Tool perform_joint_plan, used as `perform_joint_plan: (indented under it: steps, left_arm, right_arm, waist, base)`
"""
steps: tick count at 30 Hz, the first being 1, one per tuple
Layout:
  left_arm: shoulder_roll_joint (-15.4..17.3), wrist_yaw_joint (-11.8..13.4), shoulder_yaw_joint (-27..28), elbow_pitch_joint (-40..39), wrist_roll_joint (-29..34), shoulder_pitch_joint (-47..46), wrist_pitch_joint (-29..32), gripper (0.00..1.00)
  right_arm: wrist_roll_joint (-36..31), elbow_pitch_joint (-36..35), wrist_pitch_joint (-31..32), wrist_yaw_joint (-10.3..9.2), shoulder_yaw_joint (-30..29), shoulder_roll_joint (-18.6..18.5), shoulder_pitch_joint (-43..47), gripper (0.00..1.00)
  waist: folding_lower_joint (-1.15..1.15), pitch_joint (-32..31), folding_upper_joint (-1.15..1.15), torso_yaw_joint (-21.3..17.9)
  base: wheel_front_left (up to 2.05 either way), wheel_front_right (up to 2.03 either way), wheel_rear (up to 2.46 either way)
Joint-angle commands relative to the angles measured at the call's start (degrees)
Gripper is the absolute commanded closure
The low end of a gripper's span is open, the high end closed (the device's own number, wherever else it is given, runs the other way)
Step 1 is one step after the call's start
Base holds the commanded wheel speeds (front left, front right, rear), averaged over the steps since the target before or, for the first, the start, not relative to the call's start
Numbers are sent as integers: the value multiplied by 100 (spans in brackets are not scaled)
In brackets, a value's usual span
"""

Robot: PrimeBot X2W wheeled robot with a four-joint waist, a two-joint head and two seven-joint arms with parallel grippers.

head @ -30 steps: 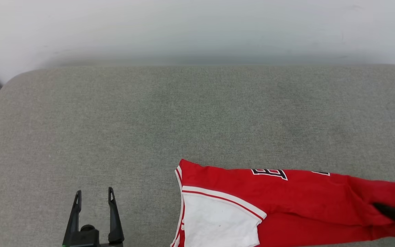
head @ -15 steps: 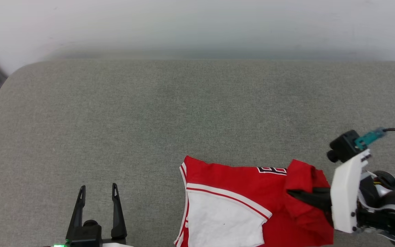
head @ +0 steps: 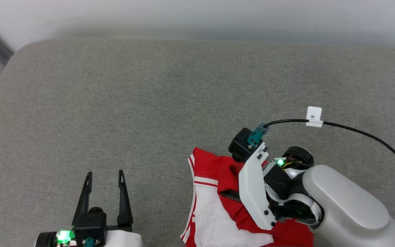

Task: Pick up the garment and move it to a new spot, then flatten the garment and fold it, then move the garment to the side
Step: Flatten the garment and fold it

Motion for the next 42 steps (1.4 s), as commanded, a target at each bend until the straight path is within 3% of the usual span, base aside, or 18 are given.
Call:
perform_joint_plan:
  steps: [1, 5, 12, 13, 14, 15, 21, 27, 36, 42]
  left_arm:
    - [-28, -30, 1, 15, 46, -91, -27, 0]
    - [-64, -33, -24, 54, 46, -188, -27, 0]
    - [-111, -3, 13, 85, 47, -152, -27, 0]
    - [-110, -2, 29, 91, 49, -115, -27, 0]
    - [-106, 5, 46, 97, 52, -76, -27, 0]
    - [-100, 12, 64, 102, 55, -48, -27, 0]
    - [-58, 17, 114, 89, 76, 94, -27, 0]
    - [-32, 41, 178, 50, 79, 223, -27, 0]
    - [1, 21, 252, 15, 60, 373, -27, 0]
    - [22, -21, 306, 23, 40, 397, -27, 0]
  right_arm:
    - [-69, 204, -95, -2, 177, 69, -154, 100]
    - [-345, 823, -381, -2, 759, 125, -448, 100]
    - [-159, 1583, -920, -3, 1297, 205, -596, 100]
    - [-120, 1575, -1047, -3, 1324, 186, -639, 89]
    - [-57, 1557, -1193, -3, 1311, 171, -671, 5]
    - [-7, 1514, -1340, -3, 1305, 144, -711, 0]
    - [-28, 1185, -2284, -2, 1171, -188, -829, 0]
    - [-706, 1101, -3915, -2, 307, -468, -689, 0]
    - [-2298, 1390, -6033, -2, -1702, -172, 225, 0]
    - [-3138, 1074, -6481, -2, -2870, 170, 1074, 0]
  waist:
    - [-1, 71, 0, 57]
    - [-1, 179, 0, 116]
    - [-1, 194, 0, 92]
    - [-1, 166, 0, 71]
    - [-1, 128, 0, 46]
    - [-1, 85, 0, 17]
    - [-1, -150, 0, -151]
    - [-1, -321, 0, -352]
    - [-1, -441, 0, -562]
    - [-1, -516, 0, -662]
  base:
    - [0, 0, 0]
    - [0, 0, 0]
    - [0, 0, 0]
    - [0, 0, 0]
    - [0, 0, 0]
    - [0, 0, 0]
    - [0, 0, 0]
    - [0, 0, 0]
    - [0, 0, 0]
    - [0, 0, 0]
